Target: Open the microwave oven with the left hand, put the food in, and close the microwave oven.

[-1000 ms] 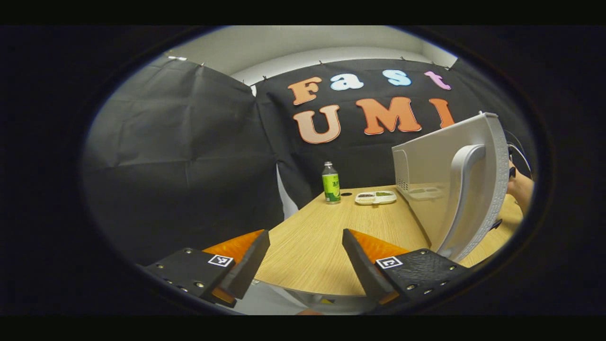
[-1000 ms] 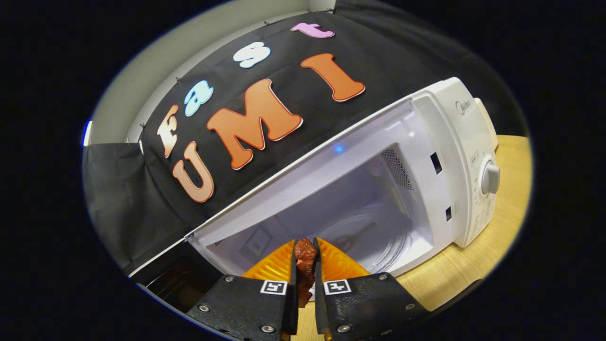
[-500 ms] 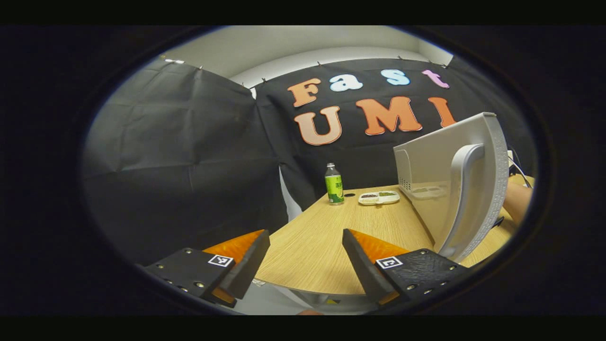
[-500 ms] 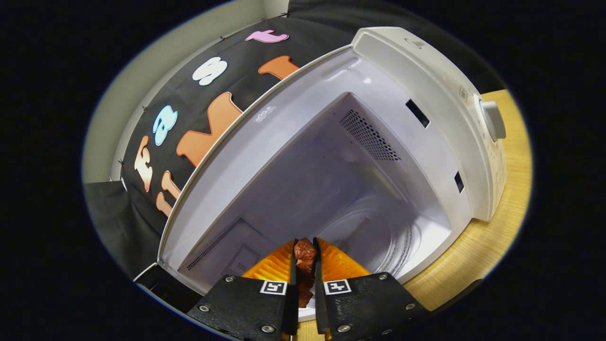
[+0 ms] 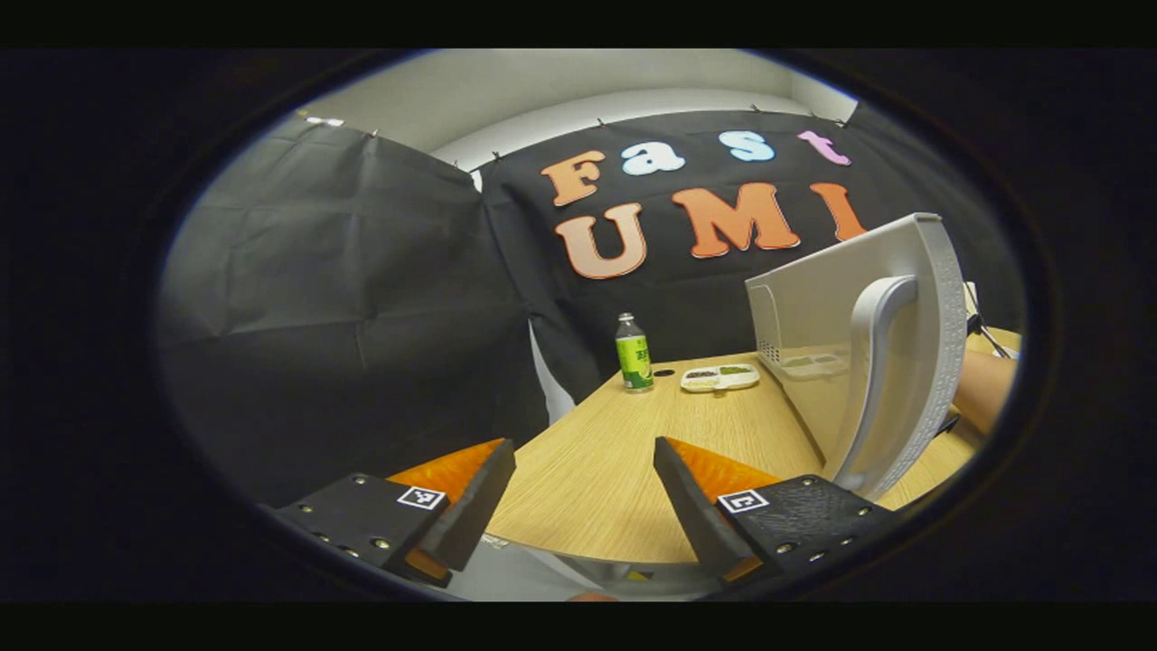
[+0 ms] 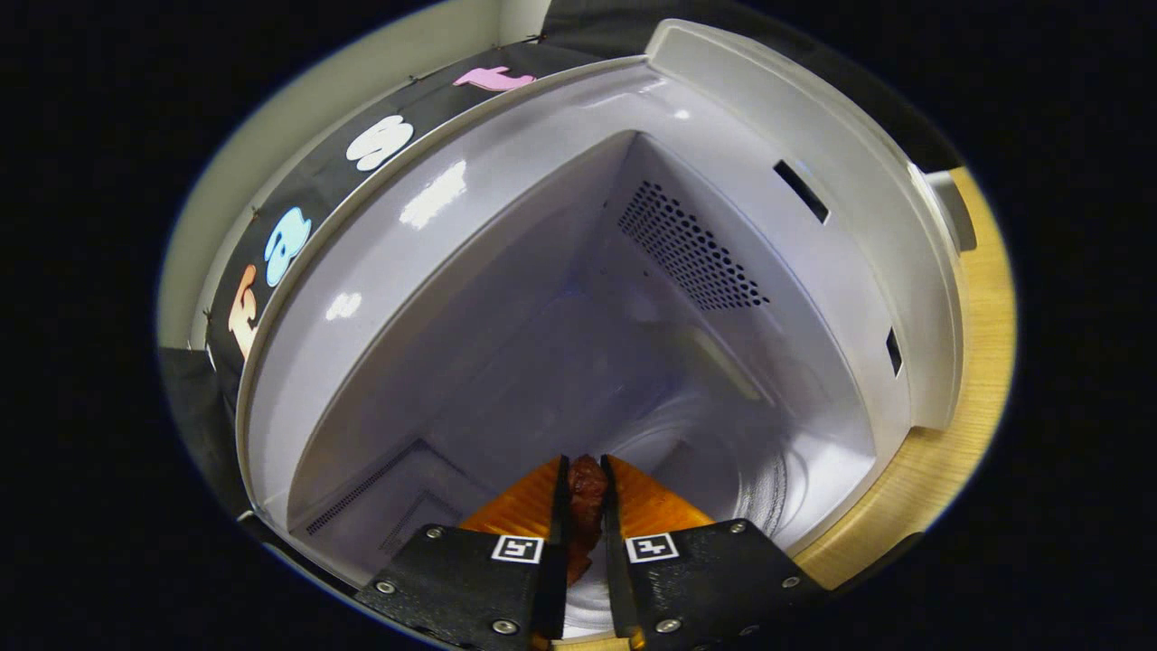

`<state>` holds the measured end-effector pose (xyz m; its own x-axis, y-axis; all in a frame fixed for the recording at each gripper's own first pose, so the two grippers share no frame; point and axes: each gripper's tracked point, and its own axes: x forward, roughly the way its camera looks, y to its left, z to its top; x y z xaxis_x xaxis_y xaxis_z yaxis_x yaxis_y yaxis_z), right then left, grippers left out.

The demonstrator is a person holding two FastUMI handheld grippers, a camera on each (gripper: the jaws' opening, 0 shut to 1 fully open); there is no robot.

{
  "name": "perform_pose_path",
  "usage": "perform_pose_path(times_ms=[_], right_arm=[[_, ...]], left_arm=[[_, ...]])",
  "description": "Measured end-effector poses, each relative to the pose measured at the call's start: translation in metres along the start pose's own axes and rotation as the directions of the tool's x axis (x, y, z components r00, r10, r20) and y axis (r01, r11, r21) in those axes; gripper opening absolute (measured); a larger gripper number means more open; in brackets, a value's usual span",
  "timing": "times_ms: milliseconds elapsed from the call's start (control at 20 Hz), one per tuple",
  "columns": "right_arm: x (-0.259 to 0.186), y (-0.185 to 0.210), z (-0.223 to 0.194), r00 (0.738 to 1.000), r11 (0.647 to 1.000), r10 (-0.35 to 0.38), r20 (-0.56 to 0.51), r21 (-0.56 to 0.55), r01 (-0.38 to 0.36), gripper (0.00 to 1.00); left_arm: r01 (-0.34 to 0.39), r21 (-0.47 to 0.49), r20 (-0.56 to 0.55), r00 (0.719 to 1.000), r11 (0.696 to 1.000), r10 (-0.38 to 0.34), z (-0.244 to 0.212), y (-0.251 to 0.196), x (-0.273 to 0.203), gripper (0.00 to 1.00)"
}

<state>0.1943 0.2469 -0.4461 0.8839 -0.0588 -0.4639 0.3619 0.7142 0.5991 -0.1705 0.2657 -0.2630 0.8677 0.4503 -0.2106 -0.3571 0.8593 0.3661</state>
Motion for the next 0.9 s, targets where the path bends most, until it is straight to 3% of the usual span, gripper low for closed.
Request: perform_pose_path(times_ms=[50, 200, 400, 550, 900], right_arm=[[-0.001, 0.000, 0.000, 1.000, 0.998, -0.007, -0.002, -0.063, 0.007, 0.22], [-0.004, -0.008, -0.001, 0.999, 0.970, -0.049, -0.011, -0.237, 0.045, 0.49], [-0.003, -0.025, 0.004, 0.996, 0.955, -0.083, -0.032, -0.288, 0.070, 0.72], [-0.009, -0.024, 0.010, 0.997, 0.956, -0.064, -0.047, -0.289, 0.048, 0.79], [-0.055, -0.022, 0.023, 0.998, 0.922, -0.001, -0.056, -0.386, -0.020, 0.81]], left_arm=[[0.001, 0.000, 0.002, 1.000, 1.000, -0.001, 0.000, -0.001, 0.000, 0.93], [0.007, -0.009, 0.001, 1.000, 1.000, -0.007, 0.001, -0.005, 0.002, 0.93], [0.015, -0.017, 0.004, 1.000, 1.000, -0.015, 0.002, -0.010, 0.001, 0.94], [0.023, -0.029, 0.000, 1.000, 0.999, -0.024, 0.002, -0.014, 0.000, 0.93], [0.091, -0.046, 0.012, 0.996, 0.995, -0.090, 0.014, -0.044, -0.001, 0.92]])
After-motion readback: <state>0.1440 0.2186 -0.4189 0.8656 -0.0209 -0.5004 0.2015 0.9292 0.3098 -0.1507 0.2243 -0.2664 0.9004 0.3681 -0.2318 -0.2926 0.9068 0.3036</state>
